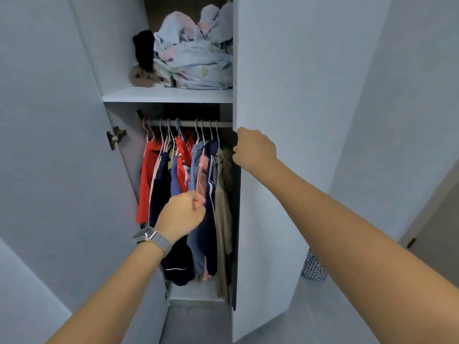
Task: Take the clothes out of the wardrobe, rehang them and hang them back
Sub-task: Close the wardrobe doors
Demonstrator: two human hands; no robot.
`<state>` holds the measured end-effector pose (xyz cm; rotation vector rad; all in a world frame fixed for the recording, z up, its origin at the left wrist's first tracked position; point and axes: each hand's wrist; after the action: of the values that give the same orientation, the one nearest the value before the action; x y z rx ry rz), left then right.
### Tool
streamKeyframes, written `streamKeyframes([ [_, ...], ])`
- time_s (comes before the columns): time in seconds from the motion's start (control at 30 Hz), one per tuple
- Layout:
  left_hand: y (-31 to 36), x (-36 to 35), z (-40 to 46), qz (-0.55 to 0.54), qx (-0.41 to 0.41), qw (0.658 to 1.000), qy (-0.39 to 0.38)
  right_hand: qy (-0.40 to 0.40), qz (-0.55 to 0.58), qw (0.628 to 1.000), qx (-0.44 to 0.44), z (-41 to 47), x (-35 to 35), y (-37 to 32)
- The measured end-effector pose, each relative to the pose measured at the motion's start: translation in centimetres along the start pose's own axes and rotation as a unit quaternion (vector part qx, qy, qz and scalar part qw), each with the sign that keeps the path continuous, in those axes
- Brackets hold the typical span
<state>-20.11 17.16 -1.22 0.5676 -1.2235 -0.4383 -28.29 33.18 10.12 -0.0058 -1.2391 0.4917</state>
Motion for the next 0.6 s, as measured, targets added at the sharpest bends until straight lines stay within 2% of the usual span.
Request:
streamKeyframes([
  [0.27, -4.2, 2.3, 4.0, 0.058, 0.096, 0.992, 0.05, 0.011, -0.012, 0.998, 0.056, 9.1, -3.7, -0.4],
  [0.6, -2.4, 1.6, 7.1, 0.058, 0.11, 0.987, 0.098, 0.003, -0.059, 0.992, 0.109, 15.6, -5.3, 1.6],
])
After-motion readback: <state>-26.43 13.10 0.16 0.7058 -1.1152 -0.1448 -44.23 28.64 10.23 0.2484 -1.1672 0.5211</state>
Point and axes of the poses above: each hand's wrist, its own z-axis towards the middle knuckle, its own x-axis out of the back of the hand, y = z × x, and after that the axes turned 2 degrees about -x, right-handed
